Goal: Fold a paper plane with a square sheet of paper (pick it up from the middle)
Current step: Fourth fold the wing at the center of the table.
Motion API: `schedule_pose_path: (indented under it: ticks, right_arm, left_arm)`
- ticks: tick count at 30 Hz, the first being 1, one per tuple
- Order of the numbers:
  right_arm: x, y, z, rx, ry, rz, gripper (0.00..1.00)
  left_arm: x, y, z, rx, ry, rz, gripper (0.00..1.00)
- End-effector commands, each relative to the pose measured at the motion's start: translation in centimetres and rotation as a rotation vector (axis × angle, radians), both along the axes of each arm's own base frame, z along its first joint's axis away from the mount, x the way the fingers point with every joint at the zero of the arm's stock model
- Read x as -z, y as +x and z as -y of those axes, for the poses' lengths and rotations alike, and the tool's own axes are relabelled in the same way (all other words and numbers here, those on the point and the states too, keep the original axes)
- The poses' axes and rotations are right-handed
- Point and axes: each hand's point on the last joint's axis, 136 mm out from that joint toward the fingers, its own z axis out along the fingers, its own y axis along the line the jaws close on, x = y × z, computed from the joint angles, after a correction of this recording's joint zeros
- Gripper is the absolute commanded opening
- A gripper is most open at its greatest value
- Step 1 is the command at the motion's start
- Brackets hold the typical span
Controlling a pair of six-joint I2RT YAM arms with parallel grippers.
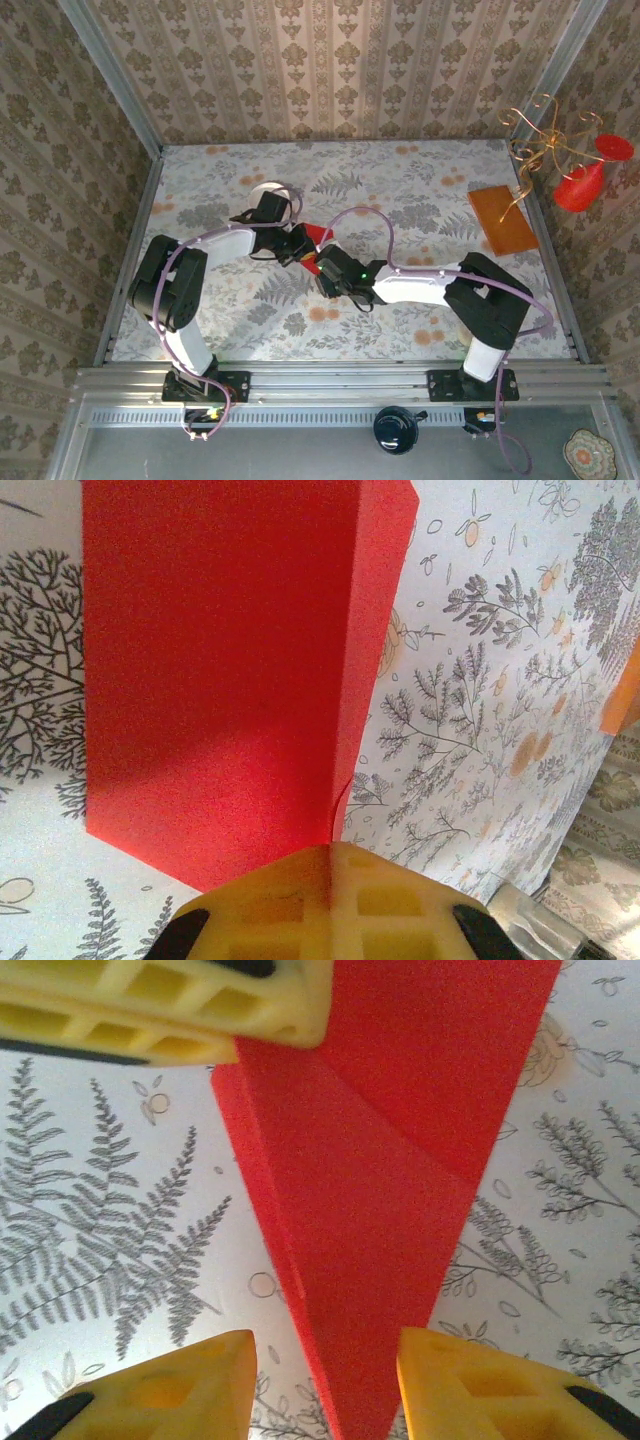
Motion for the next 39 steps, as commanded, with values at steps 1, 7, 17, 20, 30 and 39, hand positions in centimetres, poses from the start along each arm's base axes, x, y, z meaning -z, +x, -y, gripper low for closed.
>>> schedule_pose_path:
  ticks: [1,7,17,20,30,39]
  right_arm:
    - [-0.3,1.2,0.6,0.05,-0.051,0.044,0.42]
    - [0.2,1.3,0.7,0.05,-0.078,0.045,0.39]
    - [1.3,0.9,0.7,0.034,-0.128,0.036,0.4]
    - [1.2,0.9,0.9,0.036,-0.135,0.044,0.38]
    - [1.1,1.0,0.8,0.023,-0.142,0.049,0.31]
    - [1.0,1.4,0.4,0.018,-0.146,0.054,0.32]
  left_arm:
    - [0.0,0.1,0.2,-0.012,0.01,-0.024,0.05]
    - [-0.1,0.1,0.2,-0.013,0.011,-0.029,0.05]
    - [-0.1,0.0,0.2,-0.007,0.014,-0.032,0.05]
    - [-0.1,0.0,0.2,-0.006,0.011,-0.034,0.05]
    - [0.3,-0.2,0.2,-0.002,0.01,-0.049,0.07]
    - [0.4,-0.3,0.4,0.002,0.007,-0.054,0.07]
